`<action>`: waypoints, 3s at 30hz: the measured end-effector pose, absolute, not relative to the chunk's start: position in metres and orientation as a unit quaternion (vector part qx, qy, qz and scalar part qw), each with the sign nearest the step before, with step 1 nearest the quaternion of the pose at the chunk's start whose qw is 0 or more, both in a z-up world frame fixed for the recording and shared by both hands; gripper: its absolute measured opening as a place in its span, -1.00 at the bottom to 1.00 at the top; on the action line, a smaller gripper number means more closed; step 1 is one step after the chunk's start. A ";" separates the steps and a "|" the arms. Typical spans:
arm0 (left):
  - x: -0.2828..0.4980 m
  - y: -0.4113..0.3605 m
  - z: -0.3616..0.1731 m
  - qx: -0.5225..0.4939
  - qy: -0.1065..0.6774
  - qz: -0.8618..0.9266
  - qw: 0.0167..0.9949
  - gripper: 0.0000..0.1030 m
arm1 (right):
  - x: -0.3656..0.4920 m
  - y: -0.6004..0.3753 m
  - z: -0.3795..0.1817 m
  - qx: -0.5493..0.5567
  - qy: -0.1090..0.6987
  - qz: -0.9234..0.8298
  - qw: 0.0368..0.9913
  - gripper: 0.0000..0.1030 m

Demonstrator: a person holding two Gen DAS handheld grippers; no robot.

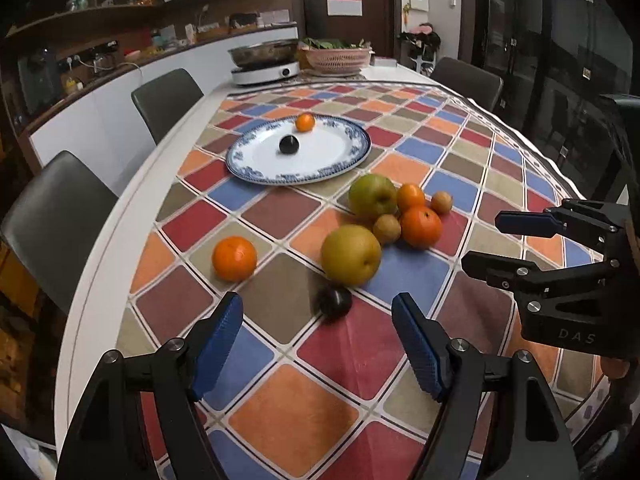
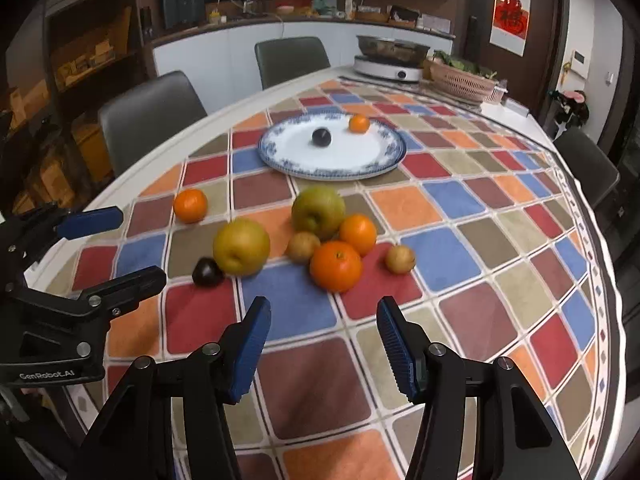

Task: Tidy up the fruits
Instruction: 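Move both tools back toward the remaining fruit cluster, then grasp the second dark plum with the left tool while the right tool grasps an orange, then carry plum and orange over the plate with both tools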

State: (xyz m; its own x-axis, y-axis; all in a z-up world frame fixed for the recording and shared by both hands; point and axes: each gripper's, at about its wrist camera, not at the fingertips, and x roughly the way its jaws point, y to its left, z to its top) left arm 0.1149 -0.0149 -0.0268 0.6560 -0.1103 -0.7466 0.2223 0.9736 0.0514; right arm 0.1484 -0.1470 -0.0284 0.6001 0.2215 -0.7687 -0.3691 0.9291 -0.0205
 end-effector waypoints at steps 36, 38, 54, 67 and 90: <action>0.155 -0.018 -0.077 0.049 0.446 -0.143 0.883 -0.43 | 0.210 -0.130 -0.072 -0.128 0.447 0.186 0.866 -0.07; 0.155 -0.018 -0.077 0.049 0.445 -0.141 0.883 -0.45 | 0.213 -0.130 -0.074 -0.126 0.451 0.186 0.864 -0.15; 0.136 -0.021 -0.060 0.044 0.429 -0.144 0.891 -0.46 | 0.185 -0.138 -0.058 -0.100 0.438 0.190 0.873 -0.19; 0.125 -0.024 -0.014 0.034 0.381 -0.148 0.912 -0.46 | 0.162 -0.142 -0.023 -0.068 0.406 0.202 0.889 -0.19; 0.157 -0.020 0.050 0.051 0.307 -0.130 0.941 -0.47 | 0.190 -0.136 0.043 -0.075 0.340 0.215 0.912 -0.19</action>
